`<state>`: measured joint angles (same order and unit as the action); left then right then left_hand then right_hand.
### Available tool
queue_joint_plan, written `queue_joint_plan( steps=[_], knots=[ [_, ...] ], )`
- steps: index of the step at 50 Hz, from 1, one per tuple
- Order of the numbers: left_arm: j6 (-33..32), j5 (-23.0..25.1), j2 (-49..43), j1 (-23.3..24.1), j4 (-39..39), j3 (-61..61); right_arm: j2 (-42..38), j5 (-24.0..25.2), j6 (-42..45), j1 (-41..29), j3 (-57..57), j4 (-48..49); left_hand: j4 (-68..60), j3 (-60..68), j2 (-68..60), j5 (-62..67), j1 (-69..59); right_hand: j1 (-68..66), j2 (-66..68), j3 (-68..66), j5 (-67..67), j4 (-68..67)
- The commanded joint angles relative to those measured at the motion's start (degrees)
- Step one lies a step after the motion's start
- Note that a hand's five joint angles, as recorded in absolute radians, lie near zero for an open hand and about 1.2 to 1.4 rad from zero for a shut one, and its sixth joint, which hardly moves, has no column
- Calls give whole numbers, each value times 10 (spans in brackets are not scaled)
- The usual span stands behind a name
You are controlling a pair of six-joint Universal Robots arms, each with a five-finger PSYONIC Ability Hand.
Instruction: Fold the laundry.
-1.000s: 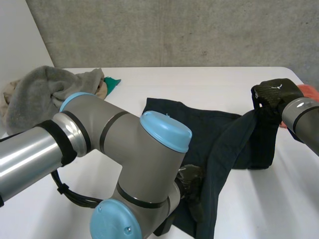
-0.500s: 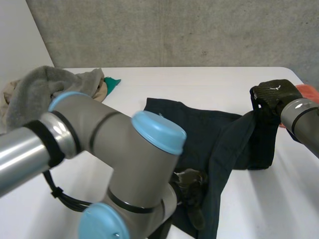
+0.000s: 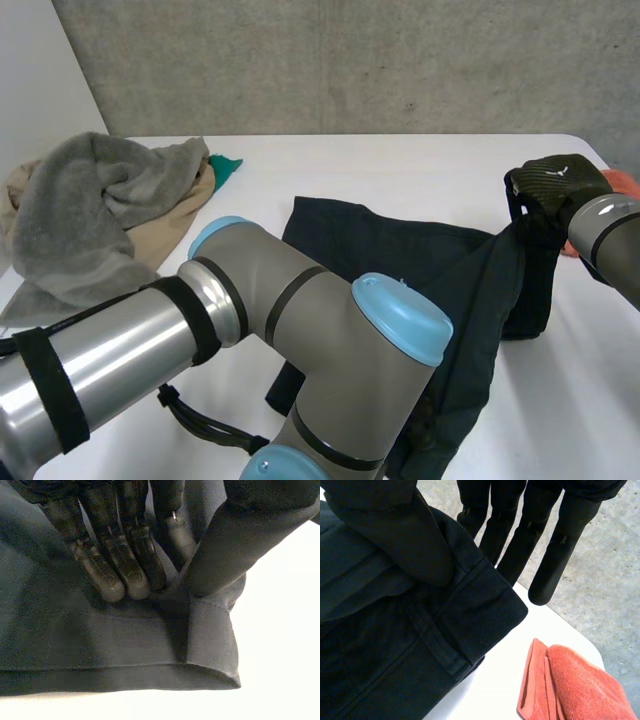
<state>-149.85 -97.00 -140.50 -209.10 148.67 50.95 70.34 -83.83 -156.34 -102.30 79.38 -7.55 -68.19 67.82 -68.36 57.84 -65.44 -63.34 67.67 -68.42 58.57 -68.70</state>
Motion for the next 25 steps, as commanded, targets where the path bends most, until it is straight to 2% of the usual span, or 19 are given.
queue_joint_plan(
  steps=[1, 8, 12, 14, 16, 19, 21, 23, 25],
  knots=[
    [-4, -28, 36, -15, -19, 9, 10, 0, 0, 3, 0, -4, -118, 122, -116, 122, -146, -167, 123, -116, 114, -113],
    [-47, -21, 171, -88, -25, 76, 35, 18, 7, 12, -5, -51, -118, 122, -116, 122, -146, -167, 123, -116, 114, -113],
    [-142, -6, 239, -138, -23, 113, 50, 49, 34, 23, -4, -119, -118, 122, -116, 122, -146, -167, 123, -116, 114, -113],
    [-223, 10, 264, -161, -25, 125, 55, 72, 69, 28, -1, -175, -118, 122, -116, 122, -146, -167, 123, -116, 114, -113],
    [-279, 19, 269, -173, -30, 133, 56, 86, 102, 33, 2, -218, -118, 122, -116, 122, -146, -167, 123, -116, 114, -113],
    [-401, 25, 263, -197, -47, 141, 52, 106, 182, 42, 9, -311, -118, 122, -116, 122, -146, -167, 123, -116, 114, -113],
    [-440, 19, 247, -208, -46, 135, 47, 115, 236, 47, 8, -362, -118, 122, -116, 122, -146, -167, 123, -116, 114, -113],
    [-483, 0, 217, -221, -30, 109, 39, 116, 247, 43, -3, -354, -118, 122, -116, 122, -146, -167, 123, -116, 114, -113],
    [-498, -9, 191, -224, -12, 80, 24, 114, 228, 34, -15, -330, -118, 122, -116, 122, -146, -167, 123, -116, 114, -113]
  ],
)
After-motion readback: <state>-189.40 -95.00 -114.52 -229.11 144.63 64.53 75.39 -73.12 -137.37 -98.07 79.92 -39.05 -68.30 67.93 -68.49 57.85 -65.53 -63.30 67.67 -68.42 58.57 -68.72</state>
